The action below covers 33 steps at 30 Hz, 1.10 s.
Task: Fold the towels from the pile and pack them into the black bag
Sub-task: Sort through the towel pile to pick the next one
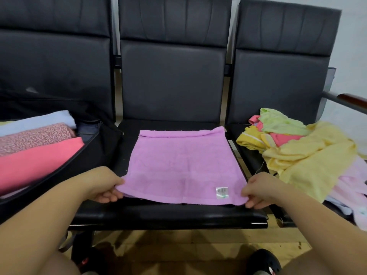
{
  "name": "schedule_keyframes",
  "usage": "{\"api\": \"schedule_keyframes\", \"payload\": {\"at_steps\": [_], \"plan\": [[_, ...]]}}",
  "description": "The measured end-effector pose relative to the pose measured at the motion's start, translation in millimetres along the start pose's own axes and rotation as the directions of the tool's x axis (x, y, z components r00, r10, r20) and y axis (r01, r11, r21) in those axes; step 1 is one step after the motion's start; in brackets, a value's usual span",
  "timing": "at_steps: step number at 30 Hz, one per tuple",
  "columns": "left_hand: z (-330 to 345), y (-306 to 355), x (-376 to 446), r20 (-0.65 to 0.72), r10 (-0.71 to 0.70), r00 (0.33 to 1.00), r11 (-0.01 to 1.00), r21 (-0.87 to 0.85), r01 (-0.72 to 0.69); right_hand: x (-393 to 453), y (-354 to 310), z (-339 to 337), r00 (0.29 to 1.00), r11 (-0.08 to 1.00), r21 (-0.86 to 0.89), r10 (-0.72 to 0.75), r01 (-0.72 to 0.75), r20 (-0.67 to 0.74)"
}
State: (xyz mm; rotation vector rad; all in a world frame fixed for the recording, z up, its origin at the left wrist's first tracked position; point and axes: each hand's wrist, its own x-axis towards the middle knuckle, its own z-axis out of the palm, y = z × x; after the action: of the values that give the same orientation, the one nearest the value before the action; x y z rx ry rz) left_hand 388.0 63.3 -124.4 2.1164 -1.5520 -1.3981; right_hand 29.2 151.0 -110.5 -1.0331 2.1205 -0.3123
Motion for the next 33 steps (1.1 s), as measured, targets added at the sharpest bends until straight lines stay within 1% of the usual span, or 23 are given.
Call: {"api": "schedule_keyframes", "payload": {"at_steps": [2, 3, 4, 5, 6, 7, 8, 9, 10, 12, 13, 15, 16, 18, 19, 21, 23, 27, 30, 32, 33], "plan": [[-1, 6, -4, -0.051, 0.067, 0.996, 0.974, -0.213, -0.076, -2, -1, -5, 0.998, 0.975, 0.213, -0.069, 0.068, -0.001], [-2, 10, -7, -0.090, 0.115, 0.989, 0.930, -0.340, -0.139, -2, -2, -9, 0.993, 0.939, 0.322, -0.118, 0.119, -0.024], [-5, 15, -9, -0.137, 0.168, 0.976, 0.862, -0.459, -0.213, -2, -4, -13, 0.982, 0.881, 0.435, -0.173, 0.186, -0.070], [-8, 21, -12, -0.188, 0.218, 0.958, 0.780, -0.556, -0.287, -1, -7, -18, 0.966, 0.798, 0.545, -0.221, 0.257, -0.131], [-11, 26, -15, -0.236, 0.255, 0.938, 0.706, -0.617, -0.348, 0, -9, -23, 0.949, 0.704, 0.637, -0.247, 0.313, -0.194], [-13, 31, -16, -0.271, 0.273, 0.923, 0.663, -0.642, -0.385, 1, -11, -27, 0.936, 0.617, 0.704, -0.249, 0.352, -0.250], [-14, 33, -16, -0.287, 0.277, 0.917, 0.666, -0.631, -0.399, 2, -12, -30, 0.929, 0.573, 0.731, -0.231, 0.371, -0.290], [-14, 32, -13, -0.286, 0.270, 0.920, 0.714, -0.581, -0.390, 4, -11, -32, 0.929, 0.596, 0.713, -0.200, 0.368, -0.312], [-13, 30, -9, -0.272, 0.253, 0.929, 0.790, -0.496, -0.360, 6, -9, -33, 0.937, 0.673, 0.660, -0.164, 0.334, -0.307], [-6, 21, 3, -0.217, 0.222, 0.950, 0.920, -0.275, -0.278, 11, -2, -30, 0.969, 0.844, 0.497, -0.098, 0.202, -0.227], [-1, 18, 8, -0.175, 0.207, 0.963, 0.957, -0.169, -0.236, 13, 0, -27, 0.983, 0.898, 0.419, -0.070, 0.136, -0.170], [11, 14, 16, -0.084, 0.151, 0.985, 0.989, 0.024, -0.149, 17, 2, -21, 0.996, 0.965, 0.261, -0.016, 0.037, -0.082], [16, 14, 19, -0.057, 0.116, 0.992, 0.988, 0.108, -0.110, 19, 3, -18, 0.998, 0.987, 0.159, 0.004, 0.006, -0.062], [24, 17, 23, -0.062, 0.076, 0.995, 0.970, 0.237, -0.060, 24, 3, -12, 0.998, 1.000, -0.005, 0.027, -0.027, -0.053], [26, 18, 24, -0.078, 0.073, 0.994, 0.960, 0.275, -0.049, 26, 3, -9, 0.998, 0.998, -0.051, 0.037, -0.040, -0.054], [28, 19, 22, -0.103, 0.065, 0.992, 0.950, 0.310, -0.030, 27, 3, -7, 0.996, 0.993, -0.101, 0.063, -0.069, -0.058], [27, 20, 19, -0.123, 0.050, 0.991, 0.949, 0.314, -0.009, 27, 5, -7, 0.995, 0.990, -0.112, 0.076, -0.083, -0.067], [27, 19, 13, -0.079, -0.053, 0.995, 0.931, 0.356, 0.078, 28, 7, -7, 0.998, 0.995, -0.081, 0.047, -0.051, -0.043], [29, 16, 18, -0.055, -0.103, 0.993, 0.953, 0.280, 0.114, 30, 8, -6, 0.999, 1.000, -0.029, 0.006, -0.007, -0.041], [32, 20, 9, -0.076, -0.084, 0.994, 0.962, 0.253, 0.100, 29, 8, -7, 0.999, 0.999, 0.021, -0.031, 0.032, -0.045], [33, 22, 7, -0.115, -0.031, 0.993, 0.949, 0.308, 0.065, 29, 8, -7, 0.997, 0.998, 0.035, -0.052, 0.054, -0.053]]}}
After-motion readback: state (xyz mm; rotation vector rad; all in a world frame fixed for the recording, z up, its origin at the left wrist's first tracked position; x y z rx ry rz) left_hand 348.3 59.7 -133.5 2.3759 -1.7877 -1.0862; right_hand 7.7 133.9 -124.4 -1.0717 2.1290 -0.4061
